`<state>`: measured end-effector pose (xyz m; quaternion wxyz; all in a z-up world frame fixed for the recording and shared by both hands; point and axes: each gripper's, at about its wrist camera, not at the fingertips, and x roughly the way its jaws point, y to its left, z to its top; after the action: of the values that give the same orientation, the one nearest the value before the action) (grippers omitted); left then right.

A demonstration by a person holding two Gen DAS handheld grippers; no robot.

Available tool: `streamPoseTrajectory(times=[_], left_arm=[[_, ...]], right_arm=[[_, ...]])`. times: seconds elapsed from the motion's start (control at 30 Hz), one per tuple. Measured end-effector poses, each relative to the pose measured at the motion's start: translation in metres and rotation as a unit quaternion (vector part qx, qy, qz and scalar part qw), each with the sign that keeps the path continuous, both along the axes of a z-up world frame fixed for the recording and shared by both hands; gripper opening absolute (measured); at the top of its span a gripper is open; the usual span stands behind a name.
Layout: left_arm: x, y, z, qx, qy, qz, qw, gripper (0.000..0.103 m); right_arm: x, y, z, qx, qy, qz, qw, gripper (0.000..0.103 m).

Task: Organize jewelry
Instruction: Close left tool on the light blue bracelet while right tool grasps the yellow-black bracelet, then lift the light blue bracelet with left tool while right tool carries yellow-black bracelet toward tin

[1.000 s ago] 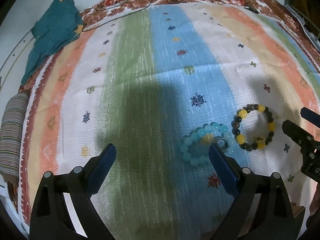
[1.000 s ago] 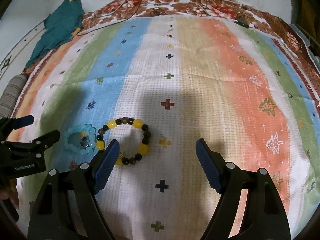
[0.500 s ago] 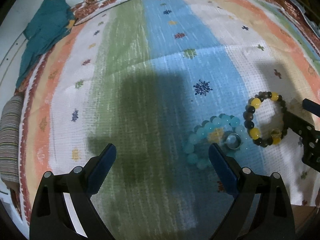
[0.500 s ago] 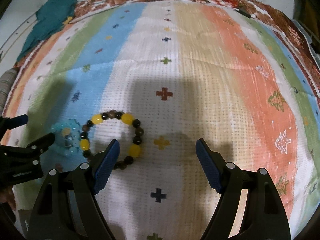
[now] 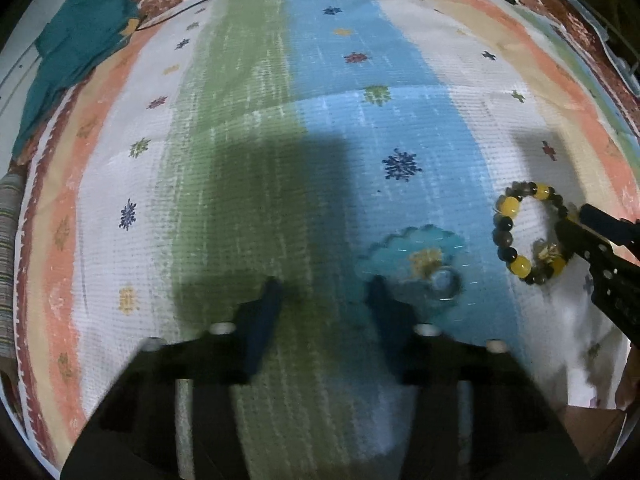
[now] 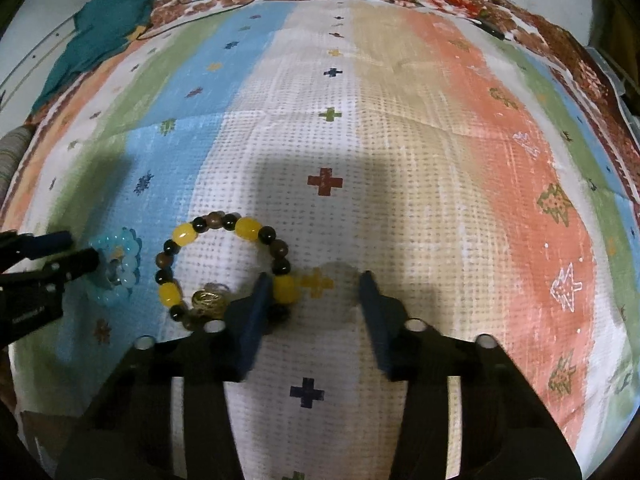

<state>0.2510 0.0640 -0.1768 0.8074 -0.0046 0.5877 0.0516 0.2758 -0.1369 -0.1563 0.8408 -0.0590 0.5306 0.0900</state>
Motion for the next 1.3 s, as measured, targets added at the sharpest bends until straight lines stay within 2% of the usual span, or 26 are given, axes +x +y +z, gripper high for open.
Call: streamPoseTrajectory(times=[0.1, 0.2, 0.33, 0.7, 0.93, 1.13, 1.3], left_arm=[[-0.002, -0.006, -0.002, 0.003, 0.005, -0.01, 0.9999, 0.012], [-0.003, -0.01, -0.001, 0.012, 0.006, -0.015, 0.9998, 0.011], [-0.006, -0.014, 0.007, 0.01, 0.002, -0.021, 0.9997, 0.011], [-0.014, -0.027, 0.046, -0.007, -0.041, -0.039, 0.9984, 0.011], [-0.019, -0.027, 0.06, -0.025, -0.06, -0.028, 0.9975, 0.011], [-0.022, -0.028, 0.067, -0.022, -0.07, -0.028, 0.9969, 0.011], [-0.027, -0.021, 0.082, -0.024, -0.099, -0.005, 0.9948, 0.011]], right_arm=[[-0.001, 0.002, 0.0, 0.009, 0.005, 0.006, 1.0, 0.013], [-0.002, 0.003, 0.0, 0.009, 0.001, 0.01, 1.0, 0.013], [-0.004, -0.001, 0.004, 0.033, 0.0, 0.006, 0.999, 0.013], [-0.028, 0.018, 0.047, 0.04, -0.061, 0.046, 0.996, 0.013], [-0.04, 0.029, 0.055, 0.034, -0.078, 0.062, 0.994, 0.013], [-0.045, 0.029, 0.06, 0.035, -0.085, 0.061, 0.994, 0.013], [-0.051, 0.029, 0.071, 0.045, -0.099, 0.063, 0.992, 0.013]])
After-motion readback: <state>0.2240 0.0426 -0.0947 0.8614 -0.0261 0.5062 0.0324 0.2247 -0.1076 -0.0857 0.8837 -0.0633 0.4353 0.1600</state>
